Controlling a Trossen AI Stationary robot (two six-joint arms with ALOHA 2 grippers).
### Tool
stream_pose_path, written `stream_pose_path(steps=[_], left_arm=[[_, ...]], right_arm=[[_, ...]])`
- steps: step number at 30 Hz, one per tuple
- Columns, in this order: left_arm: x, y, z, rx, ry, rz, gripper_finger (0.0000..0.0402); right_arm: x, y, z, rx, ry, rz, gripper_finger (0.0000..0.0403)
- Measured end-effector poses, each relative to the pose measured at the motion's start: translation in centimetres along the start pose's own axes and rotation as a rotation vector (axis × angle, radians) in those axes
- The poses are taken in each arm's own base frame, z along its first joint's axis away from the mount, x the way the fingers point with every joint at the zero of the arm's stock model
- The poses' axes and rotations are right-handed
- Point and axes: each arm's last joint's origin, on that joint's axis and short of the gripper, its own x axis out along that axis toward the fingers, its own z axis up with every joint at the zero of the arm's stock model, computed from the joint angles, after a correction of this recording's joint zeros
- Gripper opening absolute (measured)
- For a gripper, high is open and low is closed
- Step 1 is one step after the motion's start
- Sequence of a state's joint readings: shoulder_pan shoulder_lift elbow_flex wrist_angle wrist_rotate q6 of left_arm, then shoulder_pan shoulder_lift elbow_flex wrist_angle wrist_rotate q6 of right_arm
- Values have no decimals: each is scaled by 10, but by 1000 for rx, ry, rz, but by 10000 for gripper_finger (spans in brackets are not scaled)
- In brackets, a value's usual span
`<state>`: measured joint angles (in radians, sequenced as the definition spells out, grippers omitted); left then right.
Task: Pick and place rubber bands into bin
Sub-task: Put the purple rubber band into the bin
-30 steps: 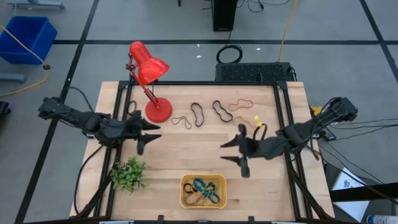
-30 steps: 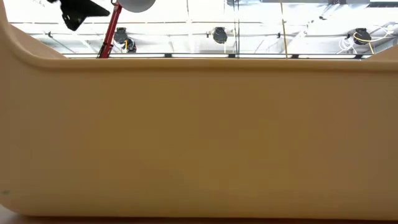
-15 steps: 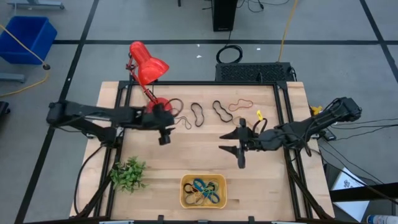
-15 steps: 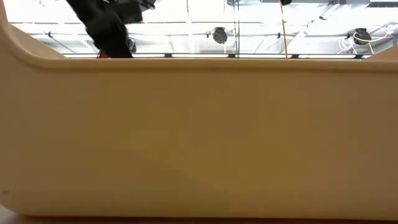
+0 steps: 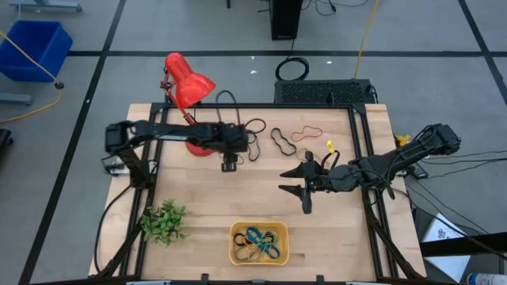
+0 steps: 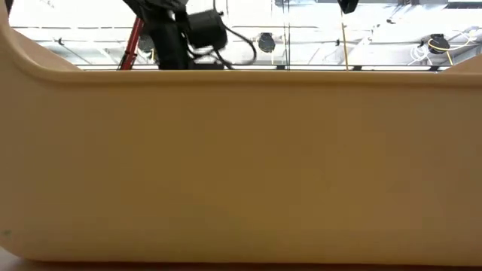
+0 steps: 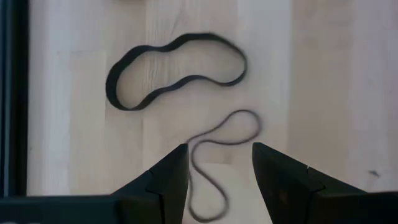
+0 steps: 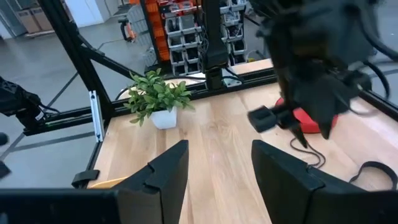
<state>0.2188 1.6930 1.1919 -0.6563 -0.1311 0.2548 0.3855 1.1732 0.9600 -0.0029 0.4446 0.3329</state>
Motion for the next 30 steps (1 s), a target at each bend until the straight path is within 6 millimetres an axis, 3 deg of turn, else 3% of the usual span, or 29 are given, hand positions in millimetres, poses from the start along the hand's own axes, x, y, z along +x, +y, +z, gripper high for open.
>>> stream_pose_path(steps=[5,14,22,30], left_arm=[[29,16,0,67,72,-29,184],[68,41,-19,3,184,-94,184],[80,51,-32,-82,248,-174,184],[82,48,-32,-96,266,-173,176]], right_arm=[[0,0,0,14,0,1,167],[0,0,0,14,2,3,169],[0,0,0,-10,2,4,170],[0,0,0,-39,3,3,167]])
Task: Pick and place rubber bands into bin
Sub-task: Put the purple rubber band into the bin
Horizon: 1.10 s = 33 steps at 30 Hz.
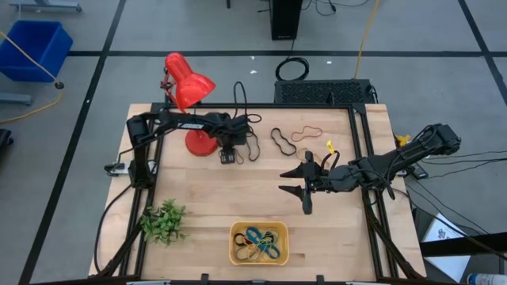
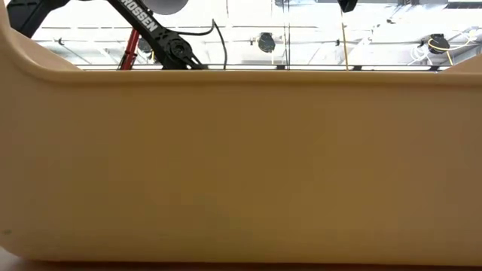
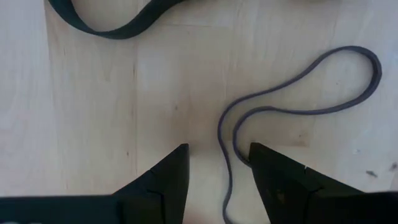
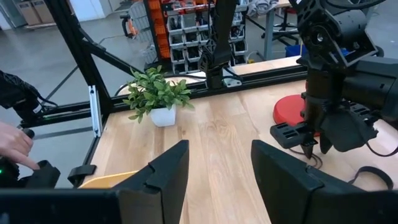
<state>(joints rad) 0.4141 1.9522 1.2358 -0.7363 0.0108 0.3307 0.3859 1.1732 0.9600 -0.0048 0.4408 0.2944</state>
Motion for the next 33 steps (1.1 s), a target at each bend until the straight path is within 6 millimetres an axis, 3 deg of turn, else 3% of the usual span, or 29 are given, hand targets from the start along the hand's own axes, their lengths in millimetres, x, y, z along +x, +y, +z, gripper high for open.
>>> stream_pose_path(steps=[3,11,19,26,33], left_arm=[[1,-3,1,-13,3,-3,144],[2,-10,2,-12,5,-11,12],[-10,-17,2,-25,-14,-6,4],[-65,-21,-6,-51,-154,-2,2],[-137,-33,-23,-64,-408,-52,1]], right_arm=[[0,0,0,-6,0,0,169],[0,0,0,-19,0,0,167],[0,1,0,-20,1,4,171],[-3,6,-2,-29,11,24,167],[-4,7,-4,-38,24,28,170]])
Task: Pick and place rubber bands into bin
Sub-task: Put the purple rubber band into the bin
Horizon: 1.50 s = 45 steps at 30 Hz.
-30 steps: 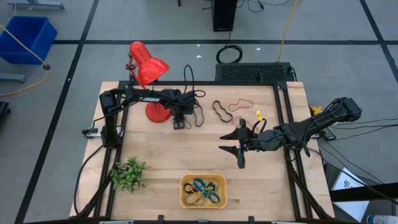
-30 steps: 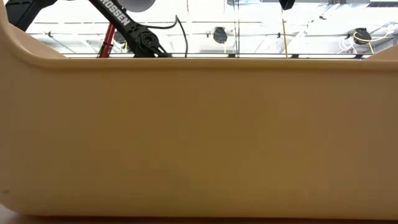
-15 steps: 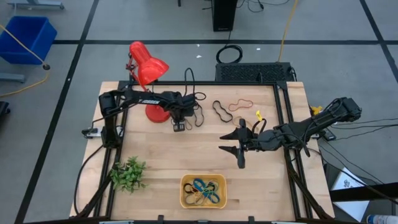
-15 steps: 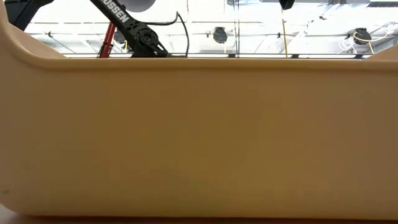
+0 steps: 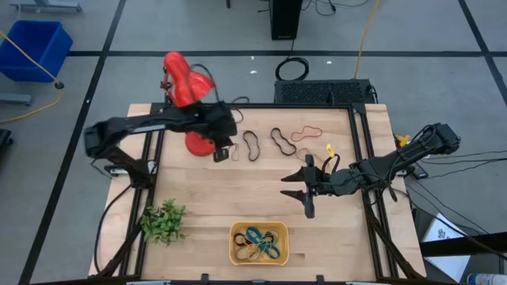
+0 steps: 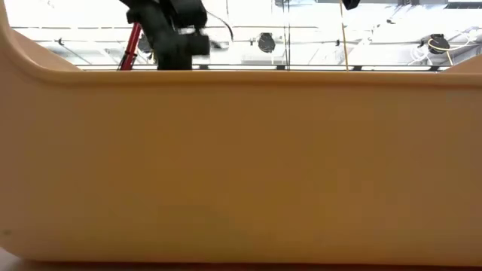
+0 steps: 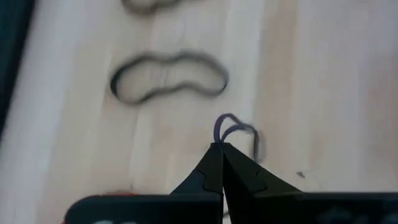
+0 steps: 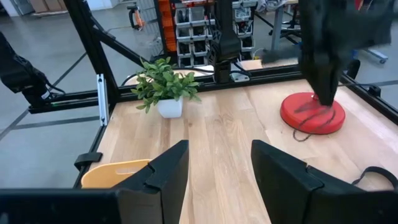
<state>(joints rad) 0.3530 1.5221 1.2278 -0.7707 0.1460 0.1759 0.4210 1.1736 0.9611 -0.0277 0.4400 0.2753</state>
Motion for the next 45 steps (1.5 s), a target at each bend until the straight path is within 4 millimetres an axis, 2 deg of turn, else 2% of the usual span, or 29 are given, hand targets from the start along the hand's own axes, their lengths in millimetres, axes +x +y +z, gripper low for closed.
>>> stream_pose_path(steps=[6,11,23,26,32,36,39,45], left_arm=[[-52,-25,12,22,-301,-157,1],[-74,-49,20,84,-458,-236,1],[-87,-101,36,208,-662,-412,0],[-90,-122,36,255,-690,-468,0],[-94,-171,24,328,-687,-451,0],[-90,-203,13,335,-663,-393,0],[-78,-224,10,306,-639,-355,0],[-22,-257,2,255,-477,-327,0]], right_arm=[[0,0,0,-11,0,0,168],[0,0,0,-14,0,0,171],[0,2,-1,-28,24,76,171],[0,2,-1,-37,27,75,170],[0,-1,-8,-65,92,53,168],[0,-5,-12,-77,141,29,171],[1,-6,-13,-81,155,22,170],[1,-8,-15,-94,175,13,171]])
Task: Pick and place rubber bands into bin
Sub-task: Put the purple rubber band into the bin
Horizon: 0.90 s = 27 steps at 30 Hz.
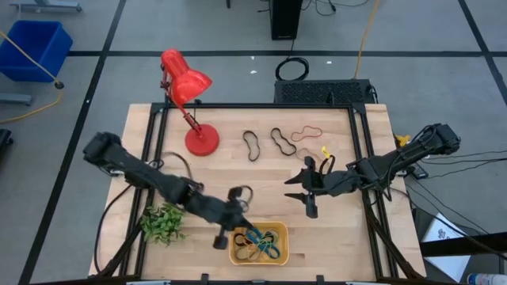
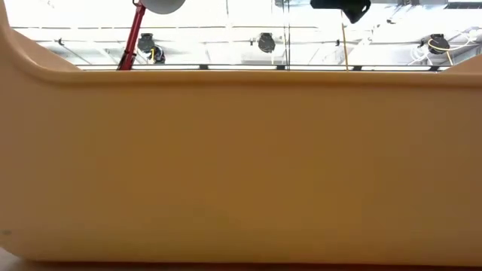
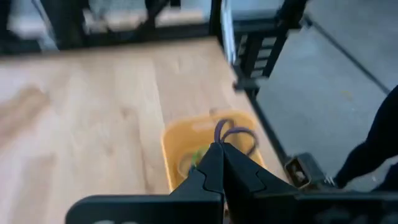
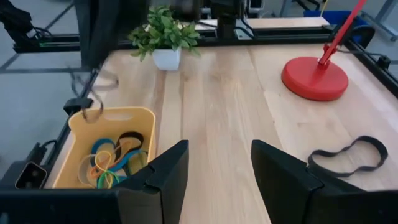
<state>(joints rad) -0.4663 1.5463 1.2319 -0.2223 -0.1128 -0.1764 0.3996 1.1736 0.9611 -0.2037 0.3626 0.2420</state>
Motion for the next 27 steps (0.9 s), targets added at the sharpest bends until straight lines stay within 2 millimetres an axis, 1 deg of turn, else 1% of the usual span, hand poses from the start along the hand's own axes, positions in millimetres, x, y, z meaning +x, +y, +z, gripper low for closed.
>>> stream_pose_path(steps=[6,9,11,13,18,23,27], left_arm=[[55,-5,-34,-97,132,21,0],[75,-6,-51,-142,193,28,0],[85,-6,-60,-170,225,36,0],[91,-6,-67,-190,251,40,0],[100,-6,-76,-218,290,27,3],[100,-6,-76,-295,293,20,17],[98,-6,-72,-308,277,14,23]], right_arm=[[0,0,-3,-3,26,-4,171],[0,-1,-4,-8,37,-7,171],[0,-1,-5,-12,48,-10,170],[0,-1,-6,-18,63,-13,169],[0,-2,-8,1,81,-19,171],[-1,-2,-9,4,85,-20,171],[0,-2,-9,4,86,-20,171]])
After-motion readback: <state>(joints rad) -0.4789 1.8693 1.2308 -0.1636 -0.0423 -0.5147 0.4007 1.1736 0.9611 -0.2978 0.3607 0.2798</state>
